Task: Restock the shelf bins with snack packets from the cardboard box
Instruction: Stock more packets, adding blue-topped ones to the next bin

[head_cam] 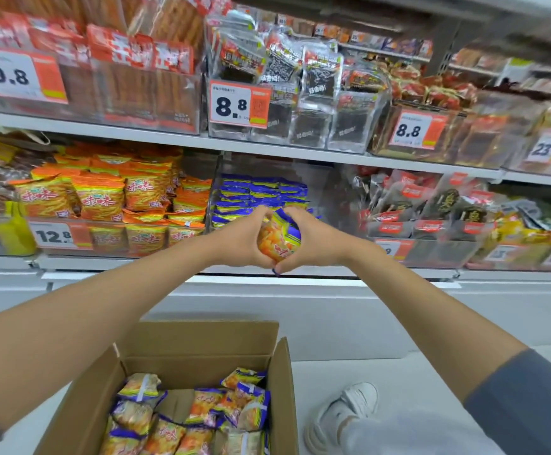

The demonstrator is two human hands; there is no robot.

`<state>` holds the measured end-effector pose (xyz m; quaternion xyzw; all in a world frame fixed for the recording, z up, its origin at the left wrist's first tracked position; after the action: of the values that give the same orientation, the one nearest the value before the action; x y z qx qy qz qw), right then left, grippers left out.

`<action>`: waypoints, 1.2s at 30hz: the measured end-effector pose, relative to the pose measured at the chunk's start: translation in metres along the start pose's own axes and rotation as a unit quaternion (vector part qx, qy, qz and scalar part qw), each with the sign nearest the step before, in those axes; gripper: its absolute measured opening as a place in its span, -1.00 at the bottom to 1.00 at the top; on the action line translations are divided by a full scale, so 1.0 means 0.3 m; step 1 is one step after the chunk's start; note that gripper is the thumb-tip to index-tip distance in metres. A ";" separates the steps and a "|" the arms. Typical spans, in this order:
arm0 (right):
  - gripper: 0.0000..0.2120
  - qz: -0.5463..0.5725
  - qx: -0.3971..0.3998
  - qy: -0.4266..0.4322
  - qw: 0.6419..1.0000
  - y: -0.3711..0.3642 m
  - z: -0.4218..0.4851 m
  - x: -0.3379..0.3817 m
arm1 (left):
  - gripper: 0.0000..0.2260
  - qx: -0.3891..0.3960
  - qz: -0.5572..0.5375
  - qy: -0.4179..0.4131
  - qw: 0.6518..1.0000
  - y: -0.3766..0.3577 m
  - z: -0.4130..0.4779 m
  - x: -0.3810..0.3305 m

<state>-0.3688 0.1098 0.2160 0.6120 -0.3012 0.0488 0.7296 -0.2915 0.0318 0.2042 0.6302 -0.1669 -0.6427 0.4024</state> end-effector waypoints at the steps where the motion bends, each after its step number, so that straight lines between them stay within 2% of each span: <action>1: 0.00 0.002 -0.010 -0.001 1.000 0.017 0.013 -0.022 | -0.20 0.003 0.008 -0.001 1.000 -0.005 0.034 0.008; 4: -0.16 -0.018 -0.063 0.000 0.998 0.093 0.064 -0.096 | -0.15 -0.002 0.016 -0.003 1.000 -0.015 0.144 0.031; 7: -0.29 -0.038 -0.159 0.017 0.986 0.208 0.109 -0.173 | 0.00 -0.046 0.021 -0.014 0.999 0.022 0.246 0.082; 10: -0.37 -0.106 -0.236 0.021 0.966 0.282 0.176 -0.286 | -0.16 -0.087 0.063 0.013 0.994 0.060 0.348 0.215; 12: -0.43 -0.159 -0.253 0.013 0.954 0.294 0.253 -0.367 | -0.28 -0.104 0.113 0.013 0.988 0.057 0.444 0.272; 16: -0.37 -0.269 -0.232 -0.037 0.934 0.280 0.397 -0.482 | -0.41 -0.096 0.190 0.011 0.977 0.006 0.702 0.300; 19: -0.40 -0.325 -0.204 -0.080 0.920 0.265 0.490 -0.534 | -0.27 -0.061 0.230 0.029 0.971 -0.039 0.848 0.349; 22: -0.48 -0.357 -0.132 -0.112 0.918 0.237 0.580 -0.561 | -0.12 0.006 0.265 0.033 0.964 -0.108 0.909 0.421; 25: -0.73 -0.336 -0.054 -0.109 0.934 0.193 0.653 -0.540 | -0.08 0.028 0.305 0.036 0.951 -0.128 0.916 0.463; 29: -0.73 -0.351 0.012 -0.107 0.930 0.183 0.734 -0.563 | -0.07 0.043 0.315 0.037 0.947 -0.121 0.909 0.466; 30: -0.77 -0.342 0.015 -0.116 0.932 0.188 0.755 -0.579 | -0.07 0.047 0.319 0.041 0.946 -0.121 0.909 0.468; 32: -0.62 -0.370 -0.015 -0.150 0.917 0.219 0.787 -0.622 | -0.07 0.053 0.324 0.050 0.943 -0.125 0.909 0.474; 33: -0.62 -0.383 -0.032 -0.149 0.911 0.231 0.806 -0.635 | -0.06 0.055 0.325 0.053 0.943 -0.126 0.908 0.476; 36: -0.79 -0.395 -0.022 -0.165 0.903 0.210 0.853 -0.677 | -0.07 0.065 0.316 0.062 0.944 -0.126 0.902 0.478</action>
<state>-0.6591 -0.0504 0.1866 0.6638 -0.1515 -0.3517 0.6425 -0.5417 -0.1283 0.1206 0.6087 -0.3739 -0.4295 0.5524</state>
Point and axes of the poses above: each hand's wrist, its own z-axis towards the middle knuckle, its own y-axis out of the back of the hand, x = y × z, the point moved 8 cm from there along z, towards the middle knuckle, and after that the axes turned 5 degrees about -x, right-handed, at the moved point
